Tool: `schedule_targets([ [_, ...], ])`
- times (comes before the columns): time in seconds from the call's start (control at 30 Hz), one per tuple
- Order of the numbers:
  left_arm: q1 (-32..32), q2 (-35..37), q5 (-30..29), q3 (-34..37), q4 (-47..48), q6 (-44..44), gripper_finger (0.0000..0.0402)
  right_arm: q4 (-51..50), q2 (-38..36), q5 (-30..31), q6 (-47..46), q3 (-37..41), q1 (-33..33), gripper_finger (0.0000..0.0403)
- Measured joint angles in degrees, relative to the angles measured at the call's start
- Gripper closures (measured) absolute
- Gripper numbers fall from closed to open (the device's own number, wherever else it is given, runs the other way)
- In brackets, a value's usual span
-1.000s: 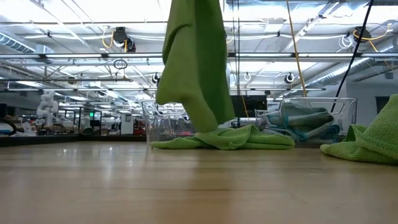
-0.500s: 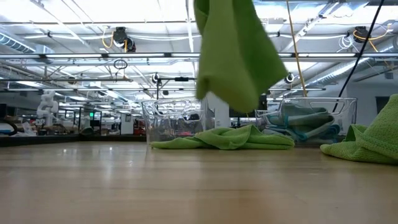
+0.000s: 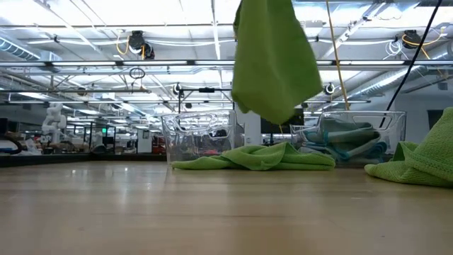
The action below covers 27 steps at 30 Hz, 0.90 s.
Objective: Fold microfiber towels
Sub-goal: Fold the bottom left green microfiber towel
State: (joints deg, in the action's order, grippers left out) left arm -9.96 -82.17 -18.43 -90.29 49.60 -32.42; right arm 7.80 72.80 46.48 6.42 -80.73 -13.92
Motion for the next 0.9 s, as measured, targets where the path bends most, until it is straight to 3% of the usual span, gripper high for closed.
schedule_targets([
  [0.2,-5.29,-0.04,-0.77,10.94,-6.17,-0.80,0.0229,0.09,-0.44,0.02,-1.94,0.00,-0.01,0.0403],
  [0.43,-8.21,-0.04,-8.77,20.71,-22.35,1.00,0.0229,-0.11,-0.45,-1.40,-5.63,0.00,-0.04,0.0403],
  [0.73,-3.53,0.11,-12.14,21.80,-37.68,1.78,0.0179,-1.05,-0.44,-4.97,-8.57,0.00,-0.08,0.0403],
  [0.9,1.01,0.05,-11.07,21.78,-39.22,-5.97,0.0161,-1.19,-0.44,-5.02,-8.28,0.00,-0.07,0.0403],
])
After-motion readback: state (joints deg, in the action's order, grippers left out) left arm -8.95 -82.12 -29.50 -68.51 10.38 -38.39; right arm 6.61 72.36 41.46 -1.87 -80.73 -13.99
